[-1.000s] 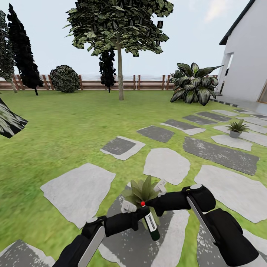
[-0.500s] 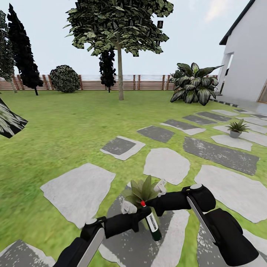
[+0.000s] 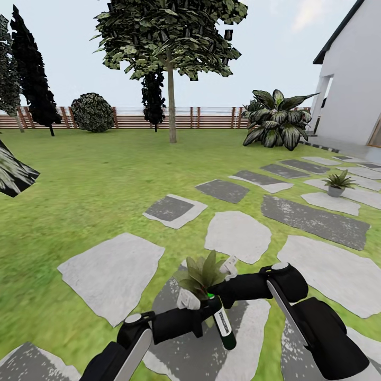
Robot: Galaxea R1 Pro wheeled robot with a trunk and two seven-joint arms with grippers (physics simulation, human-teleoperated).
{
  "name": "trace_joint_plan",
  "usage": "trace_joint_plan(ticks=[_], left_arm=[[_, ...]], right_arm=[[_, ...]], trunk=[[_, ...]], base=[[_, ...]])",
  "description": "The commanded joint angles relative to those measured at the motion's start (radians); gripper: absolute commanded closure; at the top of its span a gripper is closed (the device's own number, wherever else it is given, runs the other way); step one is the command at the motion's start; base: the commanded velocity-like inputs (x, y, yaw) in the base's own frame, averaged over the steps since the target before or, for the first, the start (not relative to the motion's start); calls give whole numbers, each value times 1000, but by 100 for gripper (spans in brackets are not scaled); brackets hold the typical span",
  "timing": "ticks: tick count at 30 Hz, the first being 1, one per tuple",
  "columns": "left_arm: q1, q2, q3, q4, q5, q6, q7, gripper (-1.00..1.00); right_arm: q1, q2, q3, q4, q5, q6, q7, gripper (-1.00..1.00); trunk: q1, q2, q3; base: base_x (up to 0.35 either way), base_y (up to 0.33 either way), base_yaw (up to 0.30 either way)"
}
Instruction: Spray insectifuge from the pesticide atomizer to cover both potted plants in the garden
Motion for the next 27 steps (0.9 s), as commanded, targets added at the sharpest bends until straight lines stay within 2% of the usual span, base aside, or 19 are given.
trace_joint_plan(ticks=[1, 16, 18, 20, 21, 23, 25, 27], left_arm=[[0, 2, 0, -1, 11, 9, 0, 100], [2, 5, 15, 6, 12, 11, 6, 100], [2, 6, 17, 11, 9, 11, 10, 100], [2, 6, 32, 20, 6, 12, 18, 100], [2, 6, 37, 23, 5, 11, 22, 100], [2, 6, 51, 38, 4, 12, 51, 100], [2, 7, 56, 47, 4, 11, 86, 100], [2, 11, 59, 53, 4, 11, 125, 100]], right_arm=[[-1, -1, 1, -1, -1, 6, 2, 100], [-1, -8, -2, -7, -5, 6, 4, 100], [-1, -8, -26, -7, -5, 6, 3, 100], [-1, -5, -97, -7, -3, 6, -1, 100], [-1, -5, -116, -7, -2, 6, -1, 100], [-3, -7, -189, -7, 1, 6, -3, 100], [-6, -9, -234, -7, 2, 6, -4, 100], [-9, -10, -260, -7, 3, 6, -6, 100]], trunk=[[0, 0, -1], [0, 0, -1], [0, 0, -1], [0, 0, -1], [0, 0, -1], [0, 0, -1], [0, 0, -1], [0, 0, -1]], base=[[0, 0, 0], [0, 0, 0], [0, 0, 0], [0, 0, 0], [0, 0, 0], [0, 0, 0], [0, 0, 0], [0, 0, 0]])
